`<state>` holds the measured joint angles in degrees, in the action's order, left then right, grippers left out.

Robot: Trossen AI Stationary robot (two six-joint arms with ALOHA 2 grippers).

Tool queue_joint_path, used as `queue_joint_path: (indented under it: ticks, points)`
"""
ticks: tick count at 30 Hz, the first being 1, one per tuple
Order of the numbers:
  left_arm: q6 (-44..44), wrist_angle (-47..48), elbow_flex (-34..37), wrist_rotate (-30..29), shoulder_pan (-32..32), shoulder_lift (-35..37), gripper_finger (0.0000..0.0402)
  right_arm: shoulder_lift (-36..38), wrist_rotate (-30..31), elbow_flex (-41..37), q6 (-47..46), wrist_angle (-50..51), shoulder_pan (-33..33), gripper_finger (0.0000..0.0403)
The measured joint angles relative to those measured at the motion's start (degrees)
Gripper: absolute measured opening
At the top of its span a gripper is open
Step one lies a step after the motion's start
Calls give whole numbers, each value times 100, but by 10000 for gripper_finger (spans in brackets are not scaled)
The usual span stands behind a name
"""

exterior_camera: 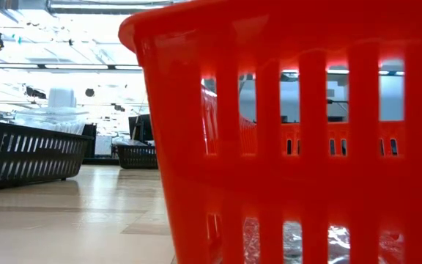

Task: Pick & Place Travel size toiletries
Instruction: Put the cotton pack into the bottom black bin

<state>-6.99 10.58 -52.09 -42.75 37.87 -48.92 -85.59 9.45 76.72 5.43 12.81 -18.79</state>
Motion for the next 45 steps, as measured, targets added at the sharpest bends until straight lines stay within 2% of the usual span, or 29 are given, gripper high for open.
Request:
queue_joint_path:
  ticks: [6,9,16,19,23,25,31,39,45]
  points:
    - [-719,2017,-1452,2918,-978,-1045,96,-1,-32,40,269,208,63,0]
    - [-731,2148,-1978,3544,-1369,-1634,121,-222,-55,93,318,261,47,0]
    - [-719,2314,-2642,4236,-1945,-2866,202,-1040,8,975,232,1902,-234,0]
    - [-695,2443,-2694,4476,-2082,-3172,228,-1425,24,1316,252,2199,-330,0]
    - [-704,2486,-2691,5100,-2168,-3362,249,-1679,136,1675,263,2475,-423,0]
    - [-725,2496,-2700,5328,-2162,-3450,253,-1691,247,1692,261,2619,-478,0]
    - [-699,2662,-2689,5318,-2082,-3533,245,-1689,406,1708,221,2409,-472,0]
    - [-457,2764,-2689,4919,-2306,-3533,223,-1689,447,1708,9,2456,-389,0]
    - [-441,2798,-2691,5207,-2516,-3731,223,-1689,449,1706,35,2487,-400,0]
